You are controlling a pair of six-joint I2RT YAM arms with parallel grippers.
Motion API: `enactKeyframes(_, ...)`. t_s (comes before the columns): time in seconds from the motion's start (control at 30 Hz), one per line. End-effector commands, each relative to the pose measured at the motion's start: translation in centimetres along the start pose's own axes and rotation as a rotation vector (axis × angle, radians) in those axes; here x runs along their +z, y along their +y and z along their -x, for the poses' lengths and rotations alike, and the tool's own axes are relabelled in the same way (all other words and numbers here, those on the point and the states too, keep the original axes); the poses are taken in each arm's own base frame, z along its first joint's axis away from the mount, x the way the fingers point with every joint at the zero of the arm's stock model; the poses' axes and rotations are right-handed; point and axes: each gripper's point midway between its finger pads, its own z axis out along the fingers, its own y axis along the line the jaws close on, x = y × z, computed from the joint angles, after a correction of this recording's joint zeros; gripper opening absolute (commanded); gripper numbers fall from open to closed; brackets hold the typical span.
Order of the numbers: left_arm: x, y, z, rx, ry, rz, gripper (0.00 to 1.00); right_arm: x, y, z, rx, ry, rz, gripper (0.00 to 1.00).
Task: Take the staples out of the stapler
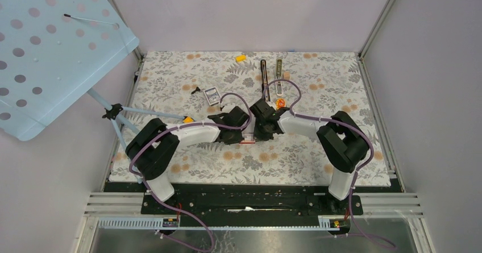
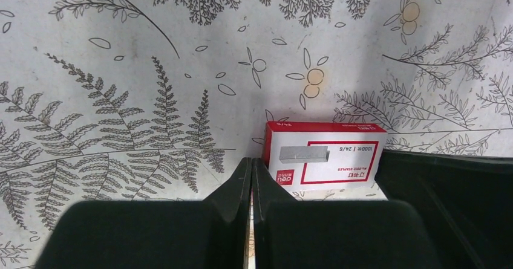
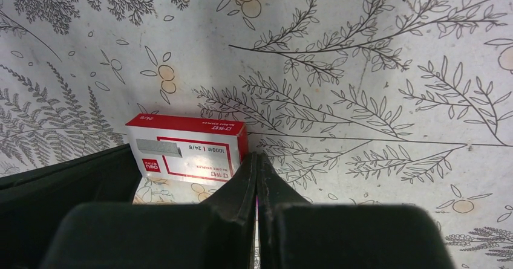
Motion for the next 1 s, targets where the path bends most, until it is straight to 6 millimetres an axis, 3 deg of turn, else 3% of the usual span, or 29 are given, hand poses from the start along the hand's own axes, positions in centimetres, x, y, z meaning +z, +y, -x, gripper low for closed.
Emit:
enactKeyframes(0.0,0.2,-0.5,-1.2,0.037,0.005,0.035,0.04,-1.2,1.8,0.3,0.01,-0.062,0.048,0.0)
enactKeyframes(0.17,-1.3,-0.2,0.7,0.01,-0.057,0.009,0.23,-1.9,-1.5,1.5,0.009,-0.116,-0.028,0.0)
enactKeyframes(0.33,-2.4,0.9,2.6,-0.031,-0.102,-0.026,0.3,-2.7,-4.5,2.5,0.0,-0.147,-0.063,0.0)
enactKeyframes(0.53,-3.4,2.6,4.8,-0.056,-0.137,-0.046,0.3,-4.3,-5.6,3.5,-0.096,-0.202,-0.071,0.0)
enactKeyframes(0.7,-5.6,2.9,7.6,-0.051,-0.215,-0.09,0.31,-6.1,-5.2,4.5,-0.145,-0.242,0.001,0.01)
enactKeyframes(0.77,-6.7,2.7,9.1,-0.057,-0.257,-0.12,0.34,-7.0,-4.5,4.8,-0.164,-0.259,0.078,0.07)
enactKeyframes(0.9,-8.6,2.4,12.3,-0.096,-0.324,-0.178,0.42,-8.6,-2.4,5.4,-0.239,-0.326,0.256,0.39)
enactKeyframes(0.97,-9.3,2.5,13.6,-0.119,-0.342,-0.205,0.45,-8.9,-2.2,6.0,-0.239,-0.334,0.278,0.49)
